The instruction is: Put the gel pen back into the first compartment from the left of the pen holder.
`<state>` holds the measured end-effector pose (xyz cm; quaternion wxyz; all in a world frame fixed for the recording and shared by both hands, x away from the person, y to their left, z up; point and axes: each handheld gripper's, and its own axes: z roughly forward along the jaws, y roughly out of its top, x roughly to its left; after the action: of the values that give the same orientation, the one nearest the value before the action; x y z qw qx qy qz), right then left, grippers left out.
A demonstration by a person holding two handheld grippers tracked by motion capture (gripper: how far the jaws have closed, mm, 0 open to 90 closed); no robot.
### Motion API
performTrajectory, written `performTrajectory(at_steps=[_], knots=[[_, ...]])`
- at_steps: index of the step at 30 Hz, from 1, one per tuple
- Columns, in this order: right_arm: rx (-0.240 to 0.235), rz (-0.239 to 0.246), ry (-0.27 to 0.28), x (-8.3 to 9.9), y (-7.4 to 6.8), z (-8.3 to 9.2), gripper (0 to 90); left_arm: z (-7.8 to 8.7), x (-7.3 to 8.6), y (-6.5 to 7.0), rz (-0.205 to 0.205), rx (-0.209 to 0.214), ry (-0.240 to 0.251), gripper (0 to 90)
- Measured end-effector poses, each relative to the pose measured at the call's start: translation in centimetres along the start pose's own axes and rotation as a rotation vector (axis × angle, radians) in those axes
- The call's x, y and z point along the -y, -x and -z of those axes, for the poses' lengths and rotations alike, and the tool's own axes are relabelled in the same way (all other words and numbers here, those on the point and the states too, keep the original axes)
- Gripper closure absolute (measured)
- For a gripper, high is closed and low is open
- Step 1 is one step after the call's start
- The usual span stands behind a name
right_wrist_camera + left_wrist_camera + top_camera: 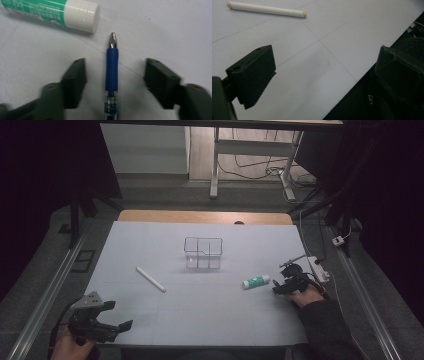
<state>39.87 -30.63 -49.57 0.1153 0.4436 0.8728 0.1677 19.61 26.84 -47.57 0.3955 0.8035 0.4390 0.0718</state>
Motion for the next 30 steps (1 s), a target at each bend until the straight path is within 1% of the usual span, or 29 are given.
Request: performTrajectory(at_steps=[2,7,8,10,12,14,15,19,21,25,28,30], knots=[[-0.007,0.012,-0.003,-0.1,0.0,0.2,53.2,0.0,0.0,0.0,0.000,0.000,-0.001,3.5],[-0.019,0.034,-0.012,-0.3,0.0,0.3,78.1,0.0,0.0,0.0,-0.004,-0.002,-0.004,3.9],[-0.022,0.027,-0.014,-0.3,0.0,0.3,79.4,0.0,0.0,0.0,-0.007,-0.003,-0.005,4.0],[-0.034,-0.016,-0.025,-0.4,0.2,0.3,80.2,0.0,0.0,0.0,-0.007,-0.003,-0.004,3.9],[-0.048,-0.049,-0.021,-0.3,0.5,0.3,80.4,0.0,0.0,0.0,-0.008,-0.003,-0.004,3.9],[-0.058,-0.064,-0.017,-0.2,0.6,0.4,80.4,0.0,0.0,0.0,-0.008,-0.003,-0.004,4.0],[-0.062,-0.069,-0.010,-0.1,0.7,0.5,80.5,0.0,0.0,0.0,-0.009,-0.002,-0.004,4.0],[-0.068,-0.096,0.056,0.1,1.0,1.3,80.5,0.0,0.0,0.0,-0.008,-0.002,-0.004,4.0],[-0.066,-0.101,0.085,0.1,1.0,1.8,80.5,0.0,0.0,0.0,-0.009,-0.002,-0.004,4.0],[-0.066,-0.097,0.126,0.0,0.8,2.7,80.6,0.0,0.0,0.0,-0.009,-0.002,-0.003,4.0],[-0.066,-0.082,0.158,-0.2,0.4,3.4,80.6,0.0,0.0,0.0,-0.007,-0.001,-0.003,4.0],[-0.074,-0.076,0.185,-0.4,0.1,3.9,80.6,0.0,0.0,0.0,-0.003,-0.001,-0.002,4.0]])
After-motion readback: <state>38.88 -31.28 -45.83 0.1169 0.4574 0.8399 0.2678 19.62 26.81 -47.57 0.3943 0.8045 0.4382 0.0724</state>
